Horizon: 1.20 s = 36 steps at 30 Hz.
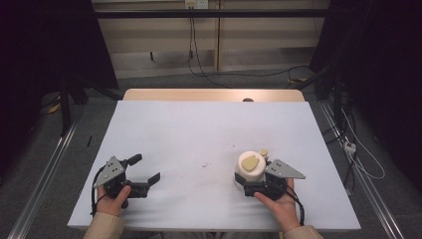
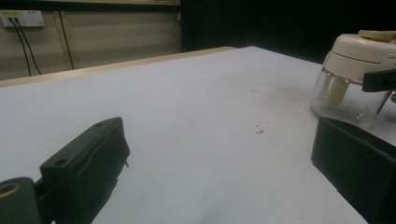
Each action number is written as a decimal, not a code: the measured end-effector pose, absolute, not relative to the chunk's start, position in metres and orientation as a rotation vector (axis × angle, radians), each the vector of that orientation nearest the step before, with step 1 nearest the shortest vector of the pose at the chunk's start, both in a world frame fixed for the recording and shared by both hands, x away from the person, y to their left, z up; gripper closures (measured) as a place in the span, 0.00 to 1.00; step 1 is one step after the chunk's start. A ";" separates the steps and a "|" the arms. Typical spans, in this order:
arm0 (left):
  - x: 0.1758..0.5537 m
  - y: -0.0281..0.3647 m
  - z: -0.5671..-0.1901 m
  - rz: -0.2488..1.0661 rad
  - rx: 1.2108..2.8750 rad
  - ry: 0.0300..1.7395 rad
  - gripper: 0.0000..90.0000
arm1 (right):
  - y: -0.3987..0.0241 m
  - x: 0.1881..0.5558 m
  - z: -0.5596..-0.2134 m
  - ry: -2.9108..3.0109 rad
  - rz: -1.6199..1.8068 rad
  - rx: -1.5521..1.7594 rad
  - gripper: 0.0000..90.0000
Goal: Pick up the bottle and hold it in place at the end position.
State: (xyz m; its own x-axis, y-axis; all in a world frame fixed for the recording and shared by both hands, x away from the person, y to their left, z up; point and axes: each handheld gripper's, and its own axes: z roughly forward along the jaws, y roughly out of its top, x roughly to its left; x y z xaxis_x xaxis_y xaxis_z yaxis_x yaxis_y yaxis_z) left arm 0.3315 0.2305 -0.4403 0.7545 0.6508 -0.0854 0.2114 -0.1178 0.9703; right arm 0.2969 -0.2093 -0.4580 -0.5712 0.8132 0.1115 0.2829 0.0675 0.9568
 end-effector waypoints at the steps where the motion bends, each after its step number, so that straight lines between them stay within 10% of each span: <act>1: 0.331 0.231 -0.440 0.426 1.680 0.695 0.04 | -0.209 0.297 -0.458 1.891 1.519 1.082 0.06; 36: 0.333 0.228 -0.440 0.417 1.677 0.677 0.04 | -0.207 0.305 -0.447 1.827 1.546 1.108 0.07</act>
